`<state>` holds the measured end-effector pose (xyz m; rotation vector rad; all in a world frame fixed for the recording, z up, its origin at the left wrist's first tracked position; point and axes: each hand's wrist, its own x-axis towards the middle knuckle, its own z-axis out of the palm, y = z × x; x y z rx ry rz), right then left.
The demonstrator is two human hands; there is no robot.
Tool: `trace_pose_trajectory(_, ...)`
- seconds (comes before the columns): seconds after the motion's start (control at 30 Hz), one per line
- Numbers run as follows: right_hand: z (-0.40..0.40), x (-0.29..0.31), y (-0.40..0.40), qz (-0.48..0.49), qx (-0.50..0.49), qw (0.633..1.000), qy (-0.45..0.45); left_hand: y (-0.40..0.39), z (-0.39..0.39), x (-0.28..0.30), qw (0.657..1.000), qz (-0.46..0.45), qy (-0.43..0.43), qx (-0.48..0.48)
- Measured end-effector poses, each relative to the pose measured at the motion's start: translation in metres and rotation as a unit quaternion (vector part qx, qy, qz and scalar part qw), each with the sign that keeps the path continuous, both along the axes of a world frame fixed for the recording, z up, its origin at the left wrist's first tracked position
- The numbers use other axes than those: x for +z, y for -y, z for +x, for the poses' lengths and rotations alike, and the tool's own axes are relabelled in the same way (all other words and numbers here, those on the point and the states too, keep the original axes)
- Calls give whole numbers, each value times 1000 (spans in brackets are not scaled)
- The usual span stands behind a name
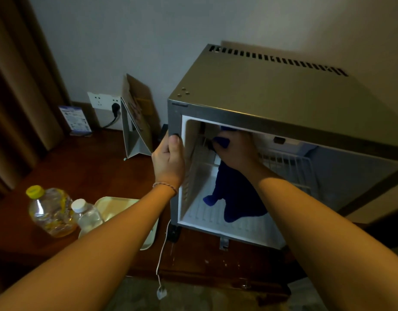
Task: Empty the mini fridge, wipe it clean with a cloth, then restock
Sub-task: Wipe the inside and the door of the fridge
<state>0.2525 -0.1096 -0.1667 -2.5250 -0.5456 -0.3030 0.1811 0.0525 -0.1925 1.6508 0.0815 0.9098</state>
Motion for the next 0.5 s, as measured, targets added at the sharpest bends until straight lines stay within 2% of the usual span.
trace_pose_trajectory(0.1, 8, -2, -28, 2, 19, 999, -30, -1, 3, -3, 1000, 0, 7, 2)
trace_pose_trajectory(0.2, 15, -2, -40, -42, 4, 999, -22, -3, 6, -5, 1000, 1, 2, 9)
trace_pose_trajectory(0.33, 12, 0, -31, -79, 3, 997, -11, -4, 5, -5, 1000, -4, -4, 0)
trace_pose_trajectory(0.5, 1, 0, 1, -73, -17, 997, 12, -3, 6, -5, 1000, -17, -10, -3)
